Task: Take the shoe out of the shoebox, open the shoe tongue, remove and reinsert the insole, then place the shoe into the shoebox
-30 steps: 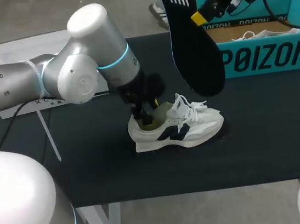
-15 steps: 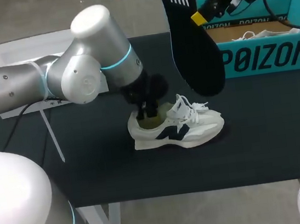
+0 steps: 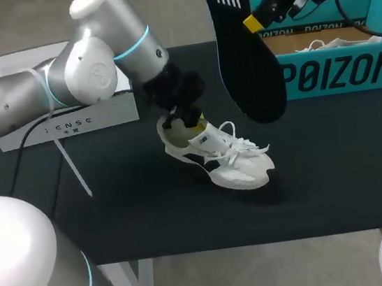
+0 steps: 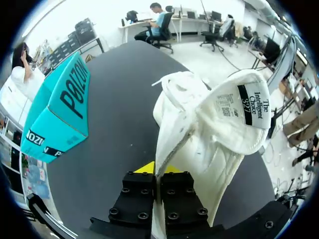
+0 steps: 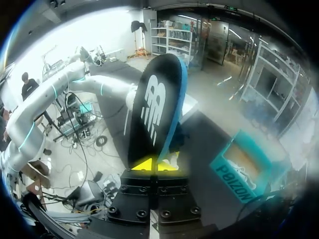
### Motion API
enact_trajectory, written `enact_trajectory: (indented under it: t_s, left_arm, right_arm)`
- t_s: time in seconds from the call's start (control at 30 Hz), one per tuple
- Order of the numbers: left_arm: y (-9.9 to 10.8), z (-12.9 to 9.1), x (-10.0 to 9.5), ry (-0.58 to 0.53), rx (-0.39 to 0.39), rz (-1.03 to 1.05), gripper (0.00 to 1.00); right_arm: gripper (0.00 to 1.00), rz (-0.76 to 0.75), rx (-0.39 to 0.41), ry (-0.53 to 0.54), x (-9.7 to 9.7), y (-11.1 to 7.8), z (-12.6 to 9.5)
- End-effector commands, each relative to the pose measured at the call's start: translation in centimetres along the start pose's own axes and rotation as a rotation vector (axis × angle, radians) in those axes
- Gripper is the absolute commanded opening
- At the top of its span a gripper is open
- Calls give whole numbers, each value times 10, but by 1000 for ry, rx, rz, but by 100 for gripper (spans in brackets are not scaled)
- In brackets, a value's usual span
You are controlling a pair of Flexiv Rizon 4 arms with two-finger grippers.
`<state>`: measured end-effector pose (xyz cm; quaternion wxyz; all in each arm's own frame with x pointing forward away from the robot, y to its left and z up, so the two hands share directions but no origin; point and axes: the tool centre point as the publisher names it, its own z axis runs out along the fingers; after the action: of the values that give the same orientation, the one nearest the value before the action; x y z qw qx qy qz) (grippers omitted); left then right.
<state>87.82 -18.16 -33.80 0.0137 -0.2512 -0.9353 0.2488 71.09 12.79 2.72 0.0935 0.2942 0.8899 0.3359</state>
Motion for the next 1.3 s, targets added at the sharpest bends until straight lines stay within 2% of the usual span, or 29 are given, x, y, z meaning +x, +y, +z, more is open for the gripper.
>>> enact_trajectory:
  t_s: [0.03, 0.07, 0.1, 0.13, 0.17, 0.23, 0.27, 0.33, 0.43, 0.77, 1.13, 1.3]
  left_arm:
    - [-10, -27, -16, 89, -22, 151, 0]
    - [-13, -30, -20, 110, -31, 217, 0]
    - [-18, -31, -20, 192, -20, 305, 0]
    - [-22, -31, -19, 226, -51, 352, 0]
    - [-26, -33, -21, 213, -77, 420, 0]
    - [-35, -32, -17, 304, -27, 518, 0]
    - [-39, -32, -17, 293, -66, 557, 0]
    - [-45, -27, -13, 352, -44, 642, 0]
    - [-48, -20, -8, 389, -55, 730, 0]
    - [-51, -2, -4, 420, -66, 893, 0]
    - [-72, 30, 0, 475, -45, 947, 0]
    - [-75, 39, -1, 498, -42, 938, 0]
  right_arm:
    - [0, 2, 6, 0, 0, 3, 1]
    - [0, 2, 6, 0, 0, 3, 1]
    - [0, 2, 6, 0, 0, 3, 1]
    - [0, 2, 6, 0, 0, 3, 1]
    - [0, 2, 6, 0, 0, 3, 1]
    - [0, 2, 6, 0, 0, 3, 1]
    - [0, 2, 6, 0, 0, 3, 1]
    - [0, 2, 6, 0, 0, 3, 1]
    - [0, 2, 6, 0, 0, 3, 1]
    - [0, 2, 6, 0, 0, 3, 1]
    - [0, 2, 6, 0, 0, 3, 1]
    - [0, 2, 6, 0, 0, 3, 1]
